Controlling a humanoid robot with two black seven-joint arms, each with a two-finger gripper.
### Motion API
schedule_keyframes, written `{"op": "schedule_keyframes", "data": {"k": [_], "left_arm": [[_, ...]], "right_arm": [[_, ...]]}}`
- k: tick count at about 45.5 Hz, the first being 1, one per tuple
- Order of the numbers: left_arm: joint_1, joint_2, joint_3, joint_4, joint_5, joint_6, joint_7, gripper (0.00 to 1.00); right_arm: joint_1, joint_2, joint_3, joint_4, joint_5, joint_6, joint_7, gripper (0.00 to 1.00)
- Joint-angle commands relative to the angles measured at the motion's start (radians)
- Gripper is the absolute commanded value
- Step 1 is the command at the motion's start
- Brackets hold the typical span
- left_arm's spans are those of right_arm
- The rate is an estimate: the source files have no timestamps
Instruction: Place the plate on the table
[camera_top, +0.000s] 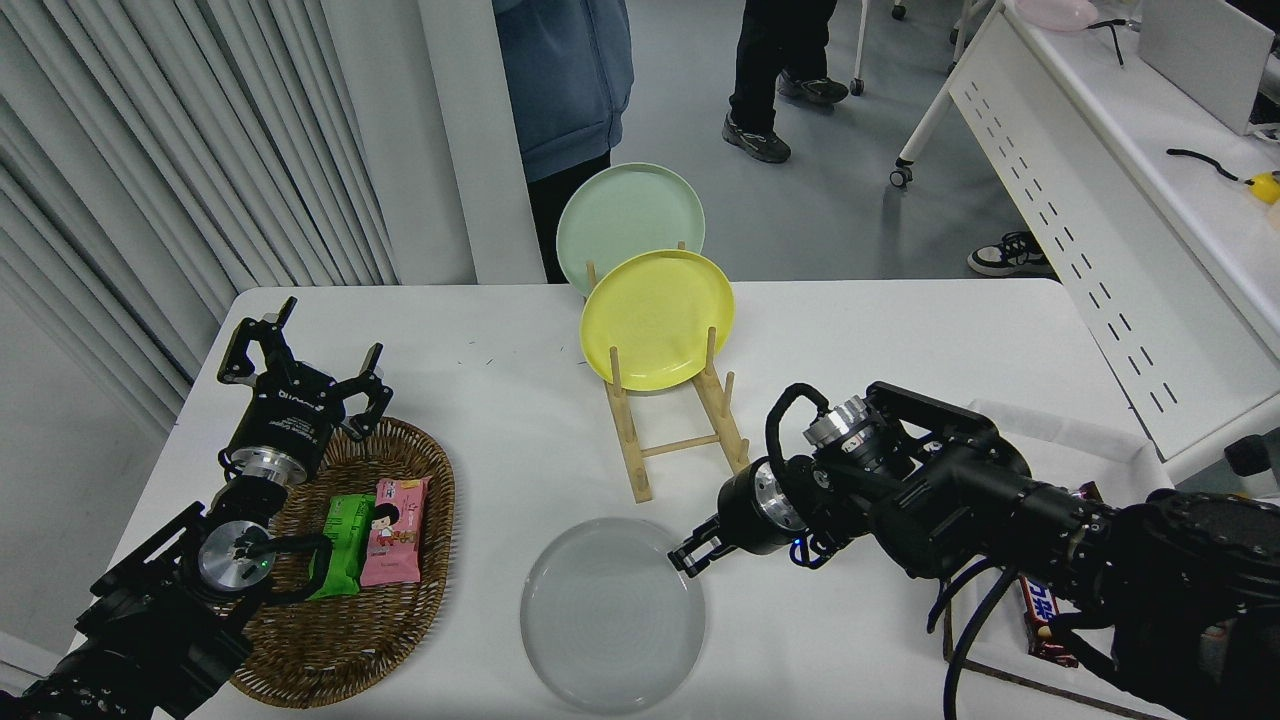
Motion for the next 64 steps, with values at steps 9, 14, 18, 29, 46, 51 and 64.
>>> {"op": "schedule_keyframes", "data": {"k": [9,14,18,29,46,51,64], "left_arm": [[0.0,0.0,0.0,-0.001,0.0,0.0,0.0,1.0],[0.0,0.0,0.0,0.001,0.0,0.0,0.0,1.0],[0.0,0.0,0.0,0.001,0.0,0.0,0.0,1.0],[0.0,0.0,-0.001,-0.001,0.0,0.0,0.0,1.0],[0.0,0.0,0.0,0.001,0.0,0.0,0.0,1.0],[0.0,0.0,0.0,0.001,0.0,0.001,0.0,1.0],[0.0,0.0,0.0,0.001,0.0,0.0,0.0,1.0]], "right_arm": [[-0.001,0.001,0.002,-0.007,-0.006,0.0,0.0,0.0],[-0.001,0.001,0.004,-0.007,-0.008,0.0,0.0,0.0],[-0.001,0.001,0.007,-0.007,-0.008,0.0,0.0,0.0],[0.014,0.001,0.005,0.006,-0.009,0.0,0.0,0.97],[0.068,-0.085,0.008,0.223,-0.017,0.0,-0.004,1.0],[0.075,-0.131,0.022,0.309,-0.003,0.0,-0.012,1.0],[0.135,-0.266,0.08,0.501,0.012,0.0,-0.013,1.0]]}}
